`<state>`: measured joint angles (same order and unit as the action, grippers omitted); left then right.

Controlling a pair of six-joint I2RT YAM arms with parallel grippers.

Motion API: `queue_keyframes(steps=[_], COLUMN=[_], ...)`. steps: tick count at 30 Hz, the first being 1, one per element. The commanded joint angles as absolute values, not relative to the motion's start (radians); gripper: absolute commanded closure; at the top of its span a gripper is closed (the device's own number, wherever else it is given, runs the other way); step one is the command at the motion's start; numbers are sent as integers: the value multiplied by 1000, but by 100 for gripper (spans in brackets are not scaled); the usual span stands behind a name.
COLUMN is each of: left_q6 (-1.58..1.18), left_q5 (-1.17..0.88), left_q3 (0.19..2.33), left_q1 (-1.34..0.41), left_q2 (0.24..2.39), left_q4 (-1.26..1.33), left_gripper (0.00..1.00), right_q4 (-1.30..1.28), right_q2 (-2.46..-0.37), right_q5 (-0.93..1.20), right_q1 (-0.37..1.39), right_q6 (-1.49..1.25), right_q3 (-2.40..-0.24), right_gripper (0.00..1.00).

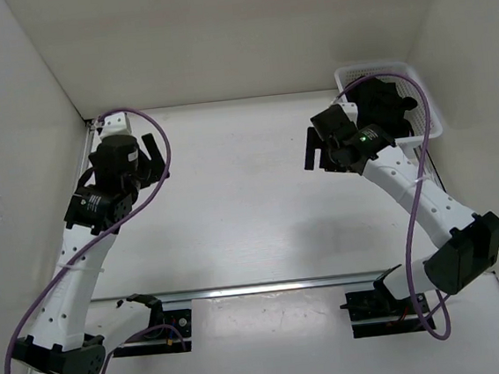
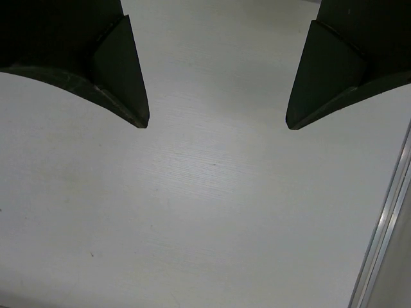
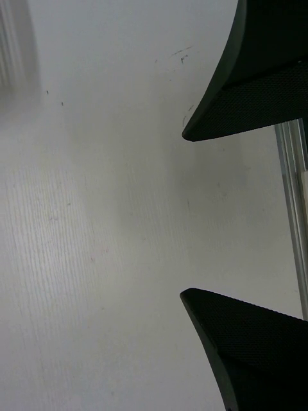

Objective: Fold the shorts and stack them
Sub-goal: Grab the shorts from the pile

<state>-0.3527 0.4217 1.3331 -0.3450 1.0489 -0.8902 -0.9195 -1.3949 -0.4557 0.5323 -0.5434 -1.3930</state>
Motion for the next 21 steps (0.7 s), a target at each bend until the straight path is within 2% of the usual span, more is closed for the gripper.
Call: queue_keyframes(steps=[1, 6, 9, 14, 16, 21], left_q6=[-356, -356, -365, -383, -383, -383], left_q5=[416, 321, 308, 276, 276, 285], left_q3=[1358, 1368, 1381, 1391, 1391, 1402], left_q1=[-345, -325, -325, -316, -316, -316], left_q2=[1042, 1089, 1124, 1147, 1169, 1224], left_q4=[-891, -914, -925, -925, -925, -916], left_gripper=[0, 0, 0, 0, 0, 0], right_q4=[-873, -862, -853, -833, -805, -795], right_q2=[-1346, -1327, -1338, -1425, -1506, -1800], right_q5=[-498, -552, -513, -361, -284, -175], right_q1=[541, 503, 417, 166, 47, -84], right_q6=[-548, -548, -517, -460, -460, -483], right_q3=[-1391, -1381, -1393, -1492, -1578, -1823], right_gripper=[0, 0, 0, 0, 0, 0])
